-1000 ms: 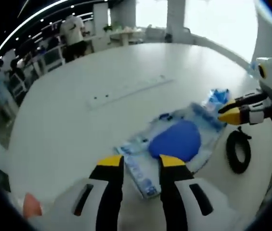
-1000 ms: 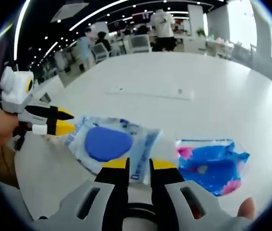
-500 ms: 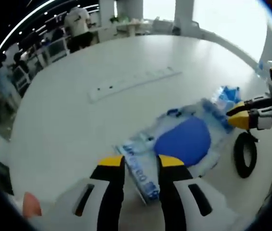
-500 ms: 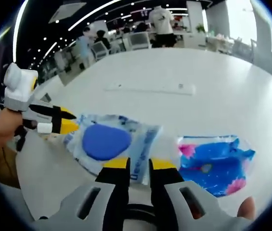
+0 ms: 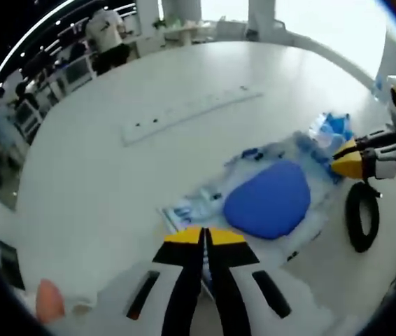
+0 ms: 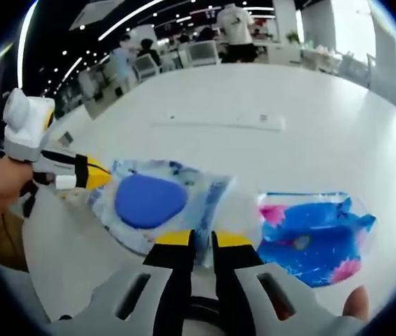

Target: Arrange the tabletop items into an orderly group along one side of the table until the central work area is clear of visible clutter.

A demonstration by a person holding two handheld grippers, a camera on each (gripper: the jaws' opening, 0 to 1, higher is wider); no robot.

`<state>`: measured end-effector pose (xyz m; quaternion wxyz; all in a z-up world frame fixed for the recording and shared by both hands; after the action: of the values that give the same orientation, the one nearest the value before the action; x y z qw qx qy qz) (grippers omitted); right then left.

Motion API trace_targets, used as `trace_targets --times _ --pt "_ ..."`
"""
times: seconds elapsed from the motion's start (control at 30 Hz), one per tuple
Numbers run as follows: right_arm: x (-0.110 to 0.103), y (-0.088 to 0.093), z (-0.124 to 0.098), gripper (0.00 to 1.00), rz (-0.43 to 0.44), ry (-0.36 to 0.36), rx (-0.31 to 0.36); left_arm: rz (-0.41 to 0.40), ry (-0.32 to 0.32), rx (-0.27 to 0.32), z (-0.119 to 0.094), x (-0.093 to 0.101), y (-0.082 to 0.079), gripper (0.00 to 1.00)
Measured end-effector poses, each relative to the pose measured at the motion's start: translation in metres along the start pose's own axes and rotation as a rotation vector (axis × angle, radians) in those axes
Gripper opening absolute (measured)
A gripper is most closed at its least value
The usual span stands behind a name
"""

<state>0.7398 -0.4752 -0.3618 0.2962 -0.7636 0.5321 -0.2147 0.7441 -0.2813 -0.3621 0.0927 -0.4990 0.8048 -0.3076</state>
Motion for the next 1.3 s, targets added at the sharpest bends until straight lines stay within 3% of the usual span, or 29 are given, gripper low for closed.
trace_targets --times 0.07,0.43,0.53,0.67,0.8,0.97,1.1,1.3 --pt "-0.001 0.0 0.002 0.12 -0.011 0.001 -0.004 -0.027 0.015 0.018 0.0 0.001 -0.002 0.13" --pt "-0.006 0.008 0.01 0.05 -0.012 -0.01 -0.042 -0.04 0.006 0.004 0.005 -0.002 0.0 0.16" --pt "-0.006 0.008 0.01 0.03 -0.012 -0.011 -0.045 -0.013 -0.038 0.062 -0.002 -0.007 -0.009 0.21" --pt "-0.005 0.008 0.01 0.03 -0.001 -0.004 -0.046 -0.02 -0.071 0.069 -0.008 -0.016 -0.009 0.24" --pt "-0.003 0.009 0.01 0.03 0.007 -0.002 -0.048 -0.063 -0.025 0.0 0.0 -0.012 0.003 0.25" --pt "-0.003 0.009 0.01 0.03 0.01 -0.006 -0.045 -0.071 -0.013 -0.019 0.011 -0.007 0.011 0.19" --pt "-0.003 0.009 0.01 0.03 0.01 -0.007 -0.045 -0.034 -0.019 -0.023 0.01 -0.003 0.005 0.02" --pt "-0.002 0.005 0.006 0.03 0.014 -0.008 -0.033 -0.062 -0.019 -0.01 0.006 -0.003 0.002 0.0"
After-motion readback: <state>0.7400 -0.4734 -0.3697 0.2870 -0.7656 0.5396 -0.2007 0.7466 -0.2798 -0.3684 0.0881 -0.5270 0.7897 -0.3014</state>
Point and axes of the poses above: the point that each gripper's makers call its tool centre point, and the gripper's own axes: z roughly forward along the fingers, x roughly to its right, y roughly out of its underside, the point moved 2 cm from there along -z, roughly backward along the fingers, and after that the axes turned 15 degrees about y, right-handed, at the moved point
